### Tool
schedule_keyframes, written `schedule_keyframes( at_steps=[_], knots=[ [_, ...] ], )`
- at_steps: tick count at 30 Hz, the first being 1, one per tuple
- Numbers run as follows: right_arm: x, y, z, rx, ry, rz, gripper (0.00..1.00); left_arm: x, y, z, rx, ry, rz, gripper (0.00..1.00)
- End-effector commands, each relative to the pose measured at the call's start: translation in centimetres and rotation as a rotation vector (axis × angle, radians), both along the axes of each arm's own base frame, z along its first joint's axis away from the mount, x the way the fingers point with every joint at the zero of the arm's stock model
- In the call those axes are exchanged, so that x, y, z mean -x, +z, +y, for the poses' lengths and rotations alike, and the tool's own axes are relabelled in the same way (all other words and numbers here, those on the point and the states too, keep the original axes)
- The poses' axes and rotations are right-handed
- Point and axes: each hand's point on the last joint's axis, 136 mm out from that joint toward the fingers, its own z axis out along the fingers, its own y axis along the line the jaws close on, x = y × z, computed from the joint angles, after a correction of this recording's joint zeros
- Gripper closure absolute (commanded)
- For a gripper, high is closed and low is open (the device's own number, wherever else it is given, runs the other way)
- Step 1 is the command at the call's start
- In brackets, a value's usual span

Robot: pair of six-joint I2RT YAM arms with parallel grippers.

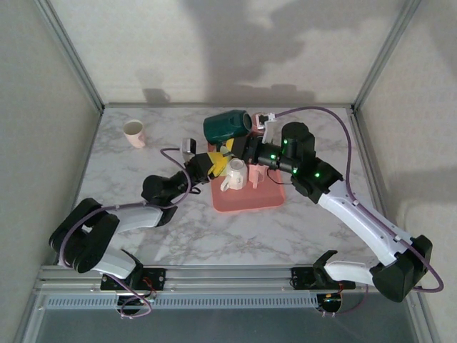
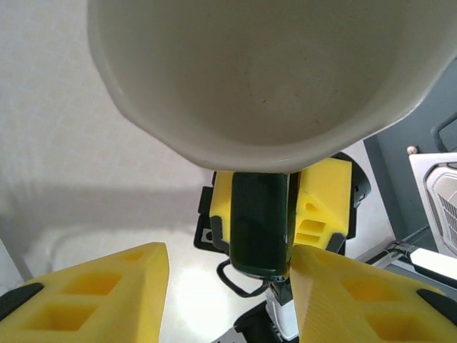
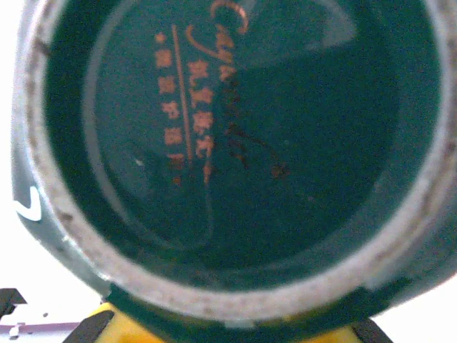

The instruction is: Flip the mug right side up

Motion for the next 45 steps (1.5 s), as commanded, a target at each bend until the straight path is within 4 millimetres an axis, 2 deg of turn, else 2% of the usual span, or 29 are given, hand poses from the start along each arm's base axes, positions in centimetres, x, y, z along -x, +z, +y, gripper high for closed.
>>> schedule_keyframes(
  at_steps=[1,6,9,13,19,21,23,32,35,40,45],
  knots=[
    [0.7,3.6,0.6,-0.121,0.052,-0.085,1.0,1.4,4.1,1.1,0.138,-0.001,-0.145,0.52],
    [0.7,2.8,0.7,-0.117,0.059,-0.068,1.0,1.0,4.9,1.2,0.169,0.007,-0.152,0.53],
    [0.7,2.4,0.7,-0.119,0.058,-0.059,1.0,0.8,5.1,1.2,0.177,0.012,-0.147,0.58],
    [0.7,2.1,0.8,-0.113,0.063,-0.053,1.0,0.4,5.1,1.3,0.187,0.022,-0.136,0.69],
    [0.5,1.4,0.6,-0.098,0.046,-0.041,1.0,0.3,4.7,1.4,0.196,0.031,-0.133,0.98],
    [0.2,0.9,0.3,-0.087,0.026,-0.032,1.0,0.3,4.8,1.4,0.2,0.031,-0.139,1.0],
    [0.1,0.6,0.0,-0.073,0.006,-0.024,0.94,0.4,4.9,1.5,0.199,0.032,-0.144,1.0],
    [-1.4,-1.5,-1.9,-0.008,-0.091,0.022,0.48,0.3,5.9,1.2,0.13,0.079,-0.18,1.0],
    [-1.7,-1.8,-2.6,0.0,-0.111,0.026,0.39,0.3,6.0,1.3,0.09,0.112,-0.2,1.0],
    [-1.9,-2.3,-3.7,0.033,-0.148,0.031,0.36,0.0,6.0,1.4,0.029,0.159,-0.211,1.0],
    [-2.0,-2.7,-5.0,0.113,-0.189,0.017,0.36,-1.0,5.1,1.1,-0.086,0.217,-0.193,1.0]
  ],
)
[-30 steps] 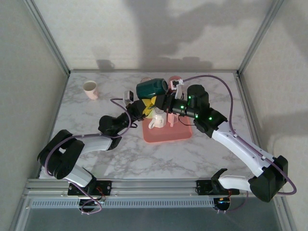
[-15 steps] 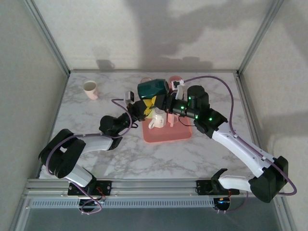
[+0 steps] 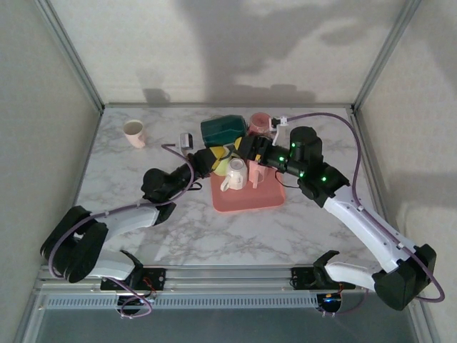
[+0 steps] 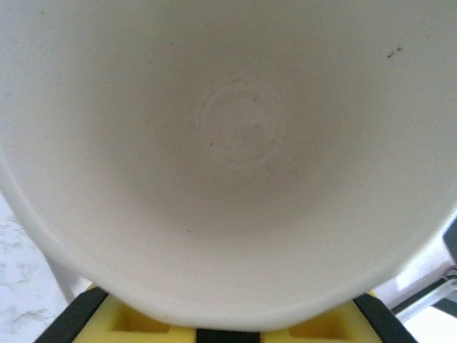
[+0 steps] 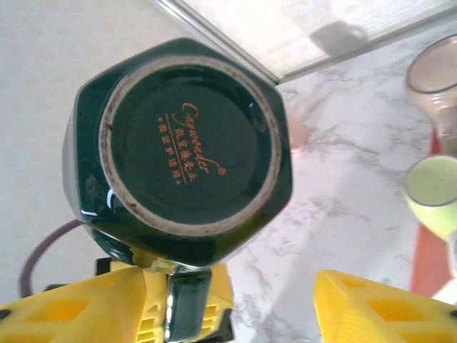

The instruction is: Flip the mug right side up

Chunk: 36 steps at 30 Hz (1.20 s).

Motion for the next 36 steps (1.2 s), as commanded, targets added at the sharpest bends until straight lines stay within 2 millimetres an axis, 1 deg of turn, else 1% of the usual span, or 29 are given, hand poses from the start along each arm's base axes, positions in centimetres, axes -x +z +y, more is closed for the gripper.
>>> schedule_keyframes(
  at_steps=[1,4,8,14,18,21,24,28,30,33,36],
  knots=[
    [-0.3,-0.6,-1.8,0.096,-0.061,-0.017,0.36,0.3,3.9,0.8,-0.036,0.084,-0.15,1.0],
    [-0.2,-0.9,-2.7,0.169,-0.084,-0.034,0.37,-0.5,3.1,1.0,-0.147,0.149,-0.137,1.0],
    [-0.2,-1.7,-3.6,0.272,-0.098,-0.035,0.36,-1.5,2.2,1.8,-0.292,0.241,-0.128,1.0],
    [-0.5,-3.0,-3.5,0.403,-0.046,-0.031,0.36,-3.4,0.0,3.4,-0.513,0.357,-0.053,1.0],
    [-0.6,-3.9,-3.2,0.449,-0.012,-0.014,0.36,-4.9,-2.4,5.2,-0.687,0.455,0.038,1.0],
    [-0.8,-4.8,-3.0,0.483,0.005,0.013,0.35,-5.7,-3.6,6.6,-0.794,0.521,0.085,1.0],
    [-1.1,-5.7,-2.7,0.516,0.025,0.04,0.34,-6.6,-4.6,8.3,-0.887,0.588,0.135,1.0],
    [-1.6,-6.4,-1.9,0.544,0.066,0.054,0.34,-8.1,-6.7,10.8,-1.009,0.627,0.214,1.0],
    [-1.8,-6.3,-1.3,0.54,0.09,0.049,0.34,-8.9,-7.6,12.2,-1.052,0.64,0.248,1.0],
    [-2.1,-6.1,-0.6,0.53,0.114,0.046,0.34,-10.3,-8.9,15.2,-1.118,0.679,0.301,1.0],
    [-2.5,-5.9,-0.2,0.523,0.121,0.041,0.34,-11.5,-10.3,17.6,-1.199,0.702,0.352,1.0]
  ],
)
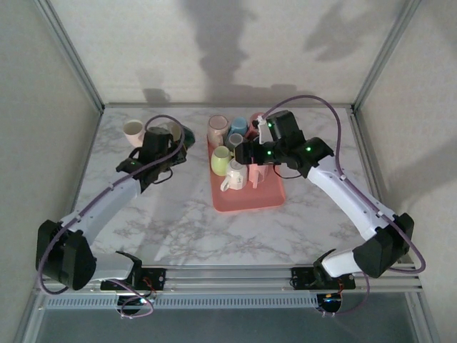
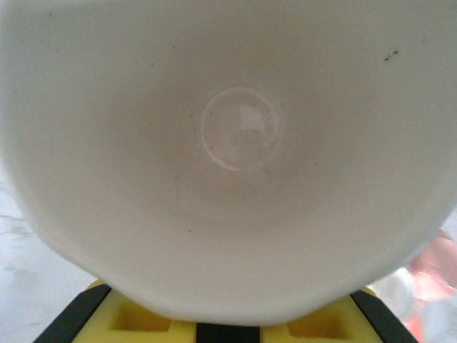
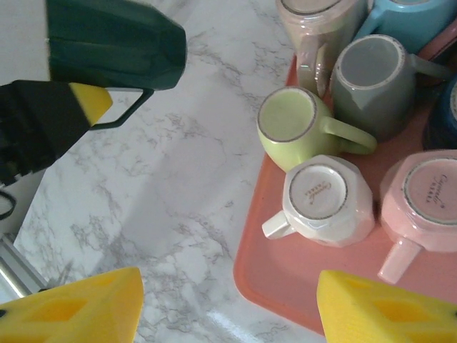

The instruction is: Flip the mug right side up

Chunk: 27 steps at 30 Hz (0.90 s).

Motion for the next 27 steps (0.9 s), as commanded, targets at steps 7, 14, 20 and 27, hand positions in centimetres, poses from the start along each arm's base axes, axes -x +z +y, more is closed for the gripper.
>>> schedule_keyframes(
  at_steps=[7,14,20,27],
  knots=[
    [-0.5,1.0,1.0,-0.018,0.042,-0.013,0.33,-4.1,0.1,5.9,-0.241,0.097,0.043,1.0],
    [-0.7,0.6,1.3,-0.023,0.046,-0.002,0.33,-7.5,-2.2,7.8,-0.322,0.118,0.114,1.0],
    [-0.9,0.1,1.4,-0.011,0.051,0.004,0.33,-10.3,-4.1,9.1,-0.407,0.144,0.171,1.0],
    [-1.2,-0.5,1.7,-0.004,0.06,0.01,0.32,-12.6,-6.8,9.5,-0.437,0.137,0.225,1.0]
  ],
)
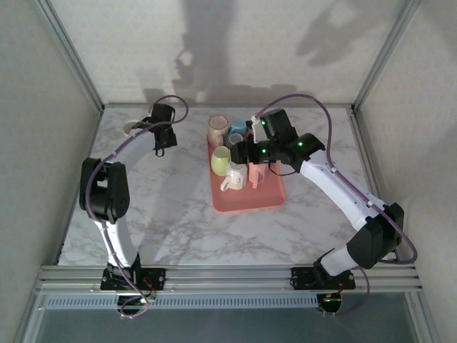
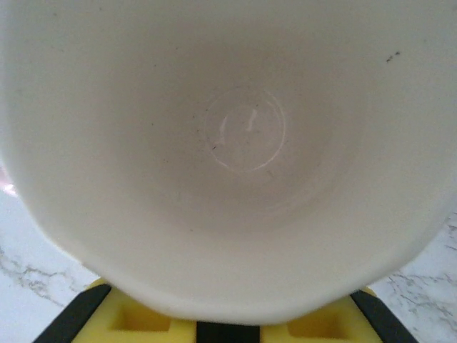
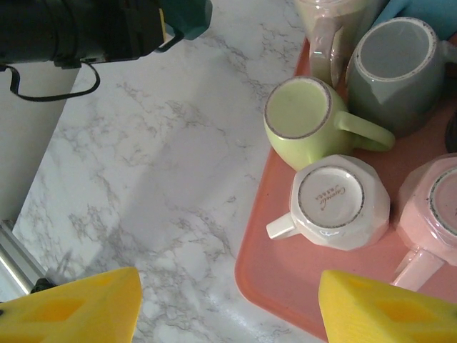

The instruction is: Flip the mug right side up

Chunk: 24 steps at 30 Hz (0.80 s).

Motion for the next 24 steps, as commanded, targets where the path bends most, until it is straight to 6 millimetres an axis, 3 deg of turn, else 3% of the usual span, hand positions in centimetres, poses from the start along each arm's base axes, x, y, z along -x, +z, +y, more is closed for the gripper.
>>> schedule_keyframes(
  at_steps=[1,8,14,24],
  knots=[
    [-0.4,1.2,0.5,-0.023,0.022,-0.03,0.32,-2.2,2.2,1.6,-0.055,0.03,-0.068,1.0],
    [-0.4,0.9,0.5,-0.023,0.019,-0.021,0.32,-2.7,1.1,1.9,-0.053,0.034,-0.048,0.98],
    [-0.4,0.8,0.6,-0.028,0.019,-0.018,0.32,-2.5,0.3,2.1,-0.052,0.033,-0.034,0.91],
    [-0.4,0.7,0.0,-0.008,0.0,-0.02,0.31,-2.1,0.2,2.1,-0.045,0.025,-0.024,0.67]
  ],
)
